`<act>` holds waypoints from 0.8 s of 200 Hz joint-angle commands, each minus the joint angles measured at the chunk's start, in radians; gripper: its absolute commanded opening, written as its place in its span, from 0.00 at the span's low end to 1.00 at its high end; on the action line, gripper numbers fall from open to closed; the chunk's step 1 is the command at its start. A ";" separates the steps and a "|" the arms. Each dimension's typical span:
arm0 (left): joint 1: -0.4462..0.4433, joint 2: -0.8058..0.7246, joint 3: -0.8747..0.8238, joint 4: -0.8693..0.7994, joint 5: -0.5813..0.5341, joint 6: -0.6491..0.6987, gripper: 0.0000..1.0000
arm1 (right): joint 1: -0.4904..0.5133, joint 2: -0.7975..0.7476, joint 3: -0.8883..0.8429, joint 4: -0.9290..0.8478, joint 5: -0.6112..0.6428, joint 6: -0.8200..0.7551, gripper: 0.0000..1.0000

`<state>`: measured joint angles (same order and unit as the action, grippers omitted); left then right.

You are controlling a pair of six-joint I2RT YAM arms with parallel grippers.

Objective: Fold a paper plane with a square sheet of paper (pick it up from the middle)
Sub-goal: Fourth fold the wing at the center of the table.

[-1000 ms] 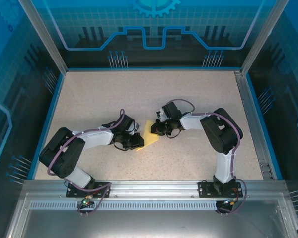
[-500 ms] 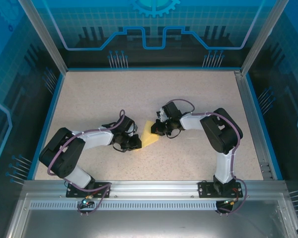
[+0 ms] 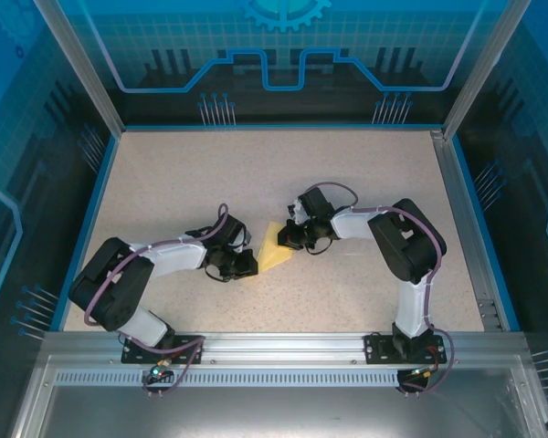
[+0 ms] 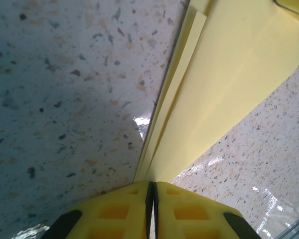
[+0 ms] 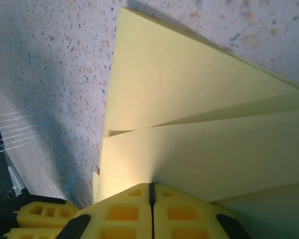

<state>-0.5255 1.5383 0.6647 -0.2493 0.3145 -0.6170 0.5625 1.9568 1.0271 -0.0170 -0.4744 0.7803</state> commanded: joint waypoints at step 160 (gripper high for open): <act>0.070 -0.168 0.047 -0.119 0.103 -0.044 0.17 | -0.006 0.053 -0.029 -0.081 0.084 -0.028 0.06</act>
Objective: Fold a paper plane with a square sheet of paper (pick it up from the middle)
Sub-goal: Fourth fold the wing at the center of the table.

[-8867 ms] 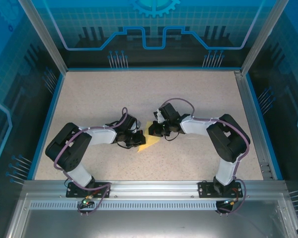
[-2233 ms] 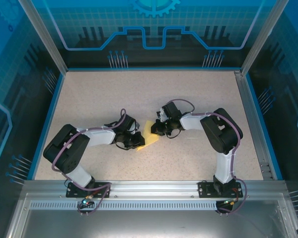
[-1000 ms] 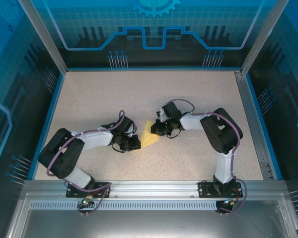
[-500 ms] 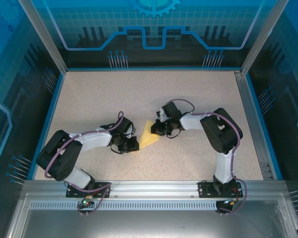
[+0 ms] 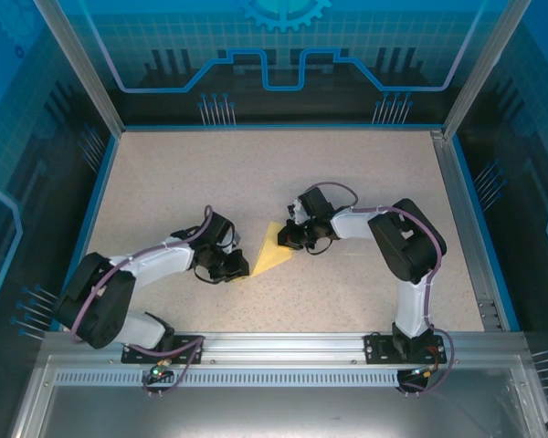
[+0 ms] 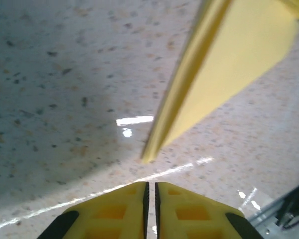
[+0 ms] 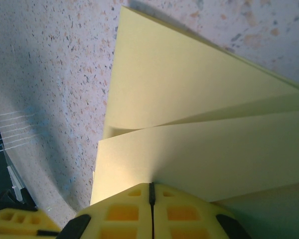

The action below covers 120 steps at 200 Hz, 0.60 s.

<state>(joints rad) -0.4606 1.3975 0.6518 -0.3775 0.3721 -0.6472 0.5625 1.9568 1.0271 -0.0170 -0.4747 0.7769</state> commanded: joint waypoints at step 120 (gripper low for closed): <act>0.003 0.329 0.166 0.143 0.019 0.002 0.13 | -0.007 0.026 0.007 -0.099 0.064 -0.023 0.07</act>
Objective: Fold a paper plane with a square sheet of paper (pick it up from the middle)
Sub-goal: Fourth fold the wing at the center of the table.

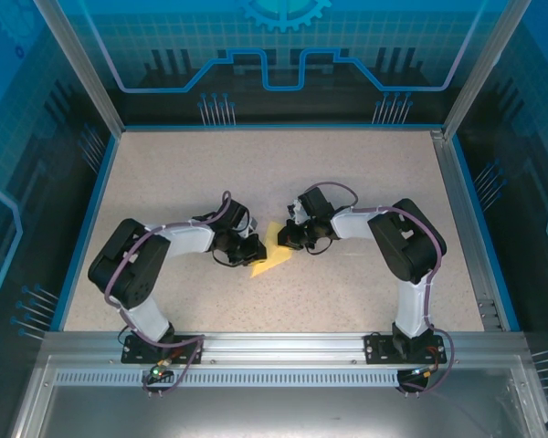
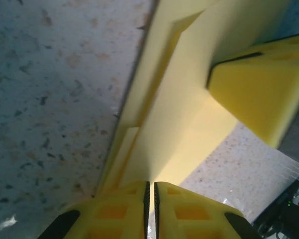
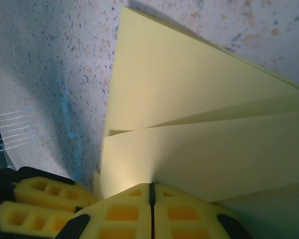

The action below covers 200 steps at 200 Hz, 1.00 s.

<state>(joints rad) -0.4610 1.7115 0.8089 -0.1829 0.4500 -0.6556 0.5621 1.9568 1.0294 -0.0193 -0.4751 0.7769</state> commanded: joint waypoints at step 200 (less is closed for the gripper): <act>0.001 -0.008 -0.071 -0.067 -0.096 0.042 0.11 | -0.041 0.056 0.035 -0.042 0.048 0.005 0.09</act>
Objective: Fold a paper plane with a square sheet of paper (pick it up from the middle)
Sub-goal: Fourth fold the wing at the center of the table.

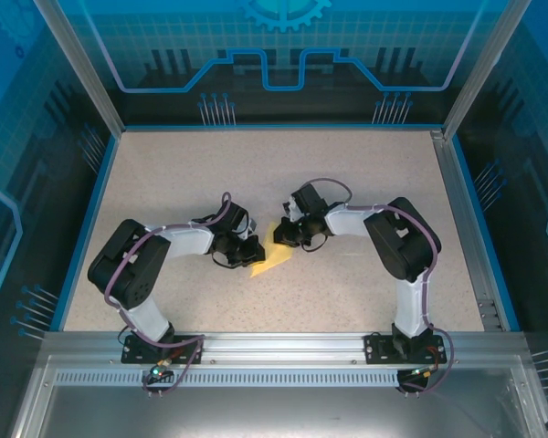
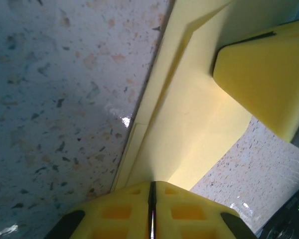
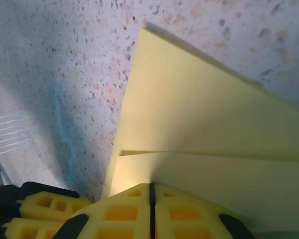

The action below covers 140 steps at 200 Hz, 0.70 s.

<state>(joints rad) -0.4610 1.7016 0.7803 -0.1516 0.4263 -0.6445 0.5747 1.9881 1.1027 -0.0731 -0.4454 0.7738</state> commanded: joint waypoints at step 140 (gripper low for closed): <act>-0.034 -0.040 0.017 -0.073 -0.012 0.009 0.15 | -0.091 -0.268 -0.193 -0.053 0.040 0.064 0.26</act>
<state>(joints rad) -0.4759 1.6932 0.7765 -0.1490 0.4229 -0.6453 0.4534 1.7878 0.9798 -0.0978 -0.4389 0.7822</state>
